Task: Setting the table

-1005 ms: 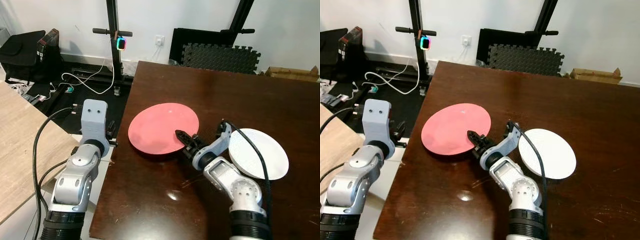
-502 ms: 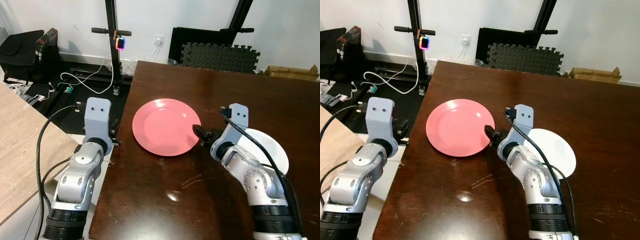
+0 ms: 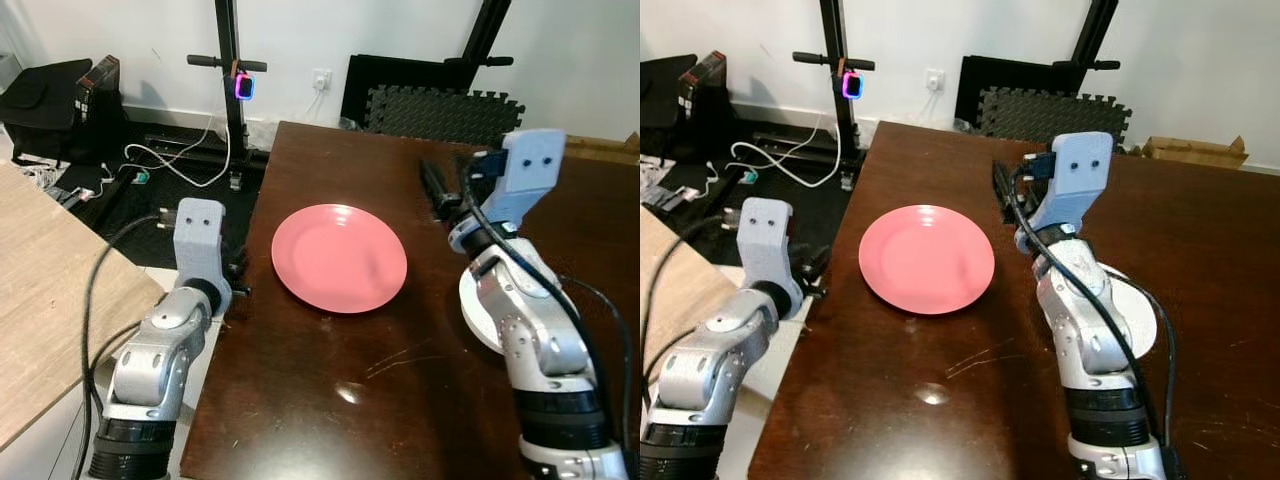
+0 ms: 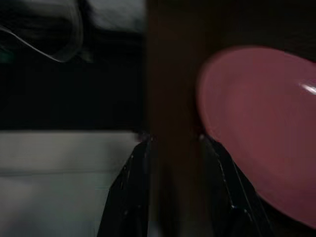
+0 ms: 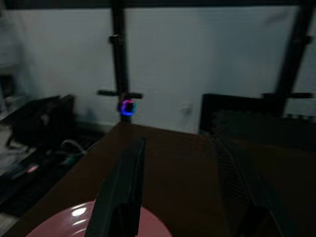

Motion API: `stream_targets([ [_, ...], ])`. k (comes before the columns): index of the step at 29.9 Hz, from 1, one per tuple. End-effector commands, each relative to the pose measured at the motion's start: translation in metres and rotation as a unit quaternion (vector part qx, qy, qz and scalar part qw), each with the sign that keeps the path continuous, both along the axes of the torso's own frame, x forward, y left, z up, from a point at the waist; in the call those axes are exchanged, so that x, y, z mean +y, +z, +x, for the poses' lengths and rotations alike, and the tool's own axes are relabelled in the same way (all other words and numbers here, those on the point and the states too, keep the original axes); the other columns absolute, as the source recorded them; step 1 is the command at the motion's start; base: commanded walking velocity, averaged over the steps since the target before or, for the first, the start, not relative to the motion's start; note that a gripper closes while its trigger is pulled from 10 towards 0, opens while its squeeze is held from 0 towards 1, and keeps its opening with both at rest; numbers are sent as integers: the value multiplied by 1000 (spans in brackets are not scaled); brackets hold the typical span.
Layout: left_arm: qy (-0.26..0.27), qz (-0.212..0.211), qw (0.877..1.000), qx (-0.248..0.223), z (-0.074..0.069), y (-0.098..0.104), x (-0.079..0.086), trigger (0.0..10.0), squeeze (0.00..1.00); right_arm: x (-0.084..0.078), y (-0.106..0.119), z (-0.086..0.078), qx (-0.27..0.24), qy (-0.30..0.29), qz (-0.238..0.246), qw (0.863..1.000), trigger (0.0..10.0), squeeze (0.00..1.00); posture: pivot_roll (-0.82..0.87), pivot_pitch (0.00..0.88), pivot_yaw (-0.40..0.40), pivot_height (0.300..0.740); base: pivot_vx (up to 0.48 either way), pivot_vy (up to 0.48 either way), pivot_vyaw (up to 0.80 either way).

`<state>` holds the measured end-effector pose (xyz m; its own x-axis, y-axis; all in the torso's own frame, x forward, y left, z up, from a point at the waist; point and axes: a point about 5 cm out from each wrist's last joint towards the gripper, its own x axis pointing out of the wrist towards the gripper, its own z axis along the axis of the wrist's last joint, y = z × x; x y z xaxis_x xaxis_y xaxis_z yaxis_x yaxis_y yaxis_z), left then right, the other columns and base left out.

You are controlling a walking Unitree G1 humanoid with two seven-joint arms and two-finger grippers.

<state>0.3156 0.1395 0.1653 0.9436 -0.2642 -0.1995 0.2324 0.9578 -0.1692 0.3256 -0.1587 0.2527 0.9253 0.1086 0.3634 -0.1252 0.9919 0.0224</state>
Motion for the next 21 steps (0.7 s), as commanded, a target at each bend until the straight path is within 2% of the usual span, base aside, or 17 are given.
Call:
stream_targets([
  [1, 8, -19, 999, 31, -1, -10, 3, 10000, 0, -2, -1, -2, -5, -14, 3, 1000, 10000, 0, 54, 87, 37, 740, 0, 0, 0],
  [2, 8, -19, 999, 31, -1, -10, 3, 10000, 0, -2, -1, -2, -5, -14, 3, 1000, 10000, 0, 54, 87, 37, 740, 0, 0, 0],
  [3, 25, -48, 998, 41, 2, -10, 6, 10000, 0, -1, -2, -3, -8, -13, 4, 1000, 10000, 0, 50, 89, 39, 740, 0, 0, 0],
  [4, 43, -97, 993, 49, 10, -9, 9, 10000, 0, 1, -3, -2, -15, -13, 7, 1000, 10000, 0, 52, 92, 38, 740, 0, 0, 0],
  [7, 43, -115, 991, 51, 16, -7, 10, 10000, 0, 2, -3, -2, -21, -14, 8, 1000, 10000, 0, 53, 94, 39, 740, 0, 0, 0],
  [8, 40, -123, 990, 52, 19, -6, 9, 10000, 78, 2, -3, -1, -23, -16, 9, 1000, 10000, 0, 52, 95, 41, 740, 0, 0, 0],
  [9, 37, -128, 990, 53, 22, -5, 9, 10000, 227, 2, -3, -1, -25, -17, 9, 999, 10000, 0, 50, 95, 41, 740, 0, 0, 0],
  [10, 32, -148, 986, 63, 27, -4, 8, 10000, 227, 2, -2, 0, -28, -19, 10, 999, 10000, 0, 46, 99, 42, 740, 0, 0, 0],
  [11, 29, -168, 983, 74, 31, -5, 7, 10000, 141, 3, -1, 1, -30, -19, 10, 999, 10000, 0, 44, 105, 42, 740, 0, 0, 0],
  [12, 29, -168, 983, 74, 31, -5, 7, 10000, 141, 3, -1, 1, -30, -19, 10, 999, 10000, 0, 44, 105, 42, 740, 0, 0, 0],
  [13, 27, -187, 978, 88, 36, -7, 6, 10000, 0, 3, 0, 1, -31, -19, 10, 999, 10000, 0, 44, 107, 43, 740, 0, 0, 0],
  [17, 9, -219, 967, 127, 52, -9, -5, 10000, 0, 8, 3, 2, -36, -13, 9, 999, 10000, 0, 27, 118, 50, 740, 0, 0, 0],
  [21, -7, -226, 964, 142, 55, -9, -14, 10000, 0, 10, 3, 1, -38, -12, 9, 999, 10000, 0, 20, 121, 58, 740, 0, 0, 0],
])
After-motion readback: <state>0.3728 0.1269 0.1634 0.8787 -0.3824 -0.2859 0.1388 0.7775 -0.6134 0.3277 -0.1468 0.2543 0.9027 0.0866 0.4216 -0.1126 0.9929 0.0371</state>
